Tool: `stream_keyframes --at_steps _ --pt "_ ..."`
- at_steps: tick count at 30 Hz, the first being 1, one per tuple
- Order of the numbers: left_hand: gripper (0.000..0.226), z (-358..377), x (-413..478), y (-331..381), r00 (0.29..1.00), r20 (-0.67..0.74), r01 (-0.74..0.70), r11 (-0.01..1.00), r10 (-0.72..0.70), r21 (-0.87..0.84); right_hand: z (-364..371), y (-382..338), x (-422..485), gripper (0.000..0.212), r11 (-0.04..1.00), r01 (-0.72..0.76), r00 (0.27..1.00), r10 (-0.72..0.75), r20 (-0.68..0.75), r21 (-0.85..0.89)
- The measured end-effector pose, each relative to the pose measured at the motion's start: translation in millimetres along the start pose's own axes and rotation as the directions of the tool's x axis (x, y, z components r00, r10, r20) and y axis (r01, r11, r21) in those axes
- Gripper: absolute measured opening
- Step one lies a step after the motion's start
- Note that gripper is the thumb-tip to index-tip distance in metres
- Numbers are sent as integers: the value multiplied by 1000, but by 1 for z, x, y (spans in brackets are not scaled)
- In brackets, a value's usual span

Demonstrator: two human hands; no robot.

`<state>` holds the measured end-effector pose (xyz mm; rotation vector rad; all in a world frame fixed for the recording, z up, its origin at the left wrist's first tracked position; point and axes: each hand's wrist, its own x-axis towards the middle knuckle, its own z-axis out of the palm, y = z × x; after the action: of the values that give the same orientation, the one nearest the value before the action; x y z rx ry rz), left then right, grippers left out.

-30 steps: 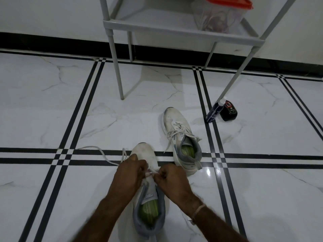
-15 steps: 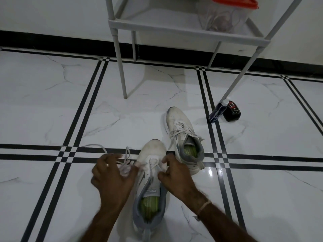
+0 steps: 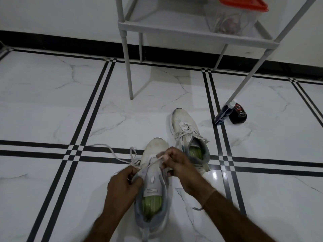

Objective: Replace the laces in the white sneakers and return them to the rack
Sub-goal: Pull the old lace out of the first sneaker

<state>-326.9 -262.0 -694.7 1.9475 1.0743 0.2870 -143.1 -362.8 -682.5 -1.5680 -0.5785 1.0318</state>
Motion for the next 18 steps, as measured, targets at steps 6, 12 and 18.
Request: stream_keyframes --at_steps 6,12,18 --pt "16 10 -2 13 998 39 -52 996 49 67 2 7 2 16 863 112 994 -90 69 -493" --pt "19 12 -5 15 998 35 -57 997 55 42 21 8 2 12 554 124 991 -26 132 -823" --pt "15 9 -5 14 999 14 -53 997 52 56 1 -8 -2 22 995 -85 996 83 -41 -57"
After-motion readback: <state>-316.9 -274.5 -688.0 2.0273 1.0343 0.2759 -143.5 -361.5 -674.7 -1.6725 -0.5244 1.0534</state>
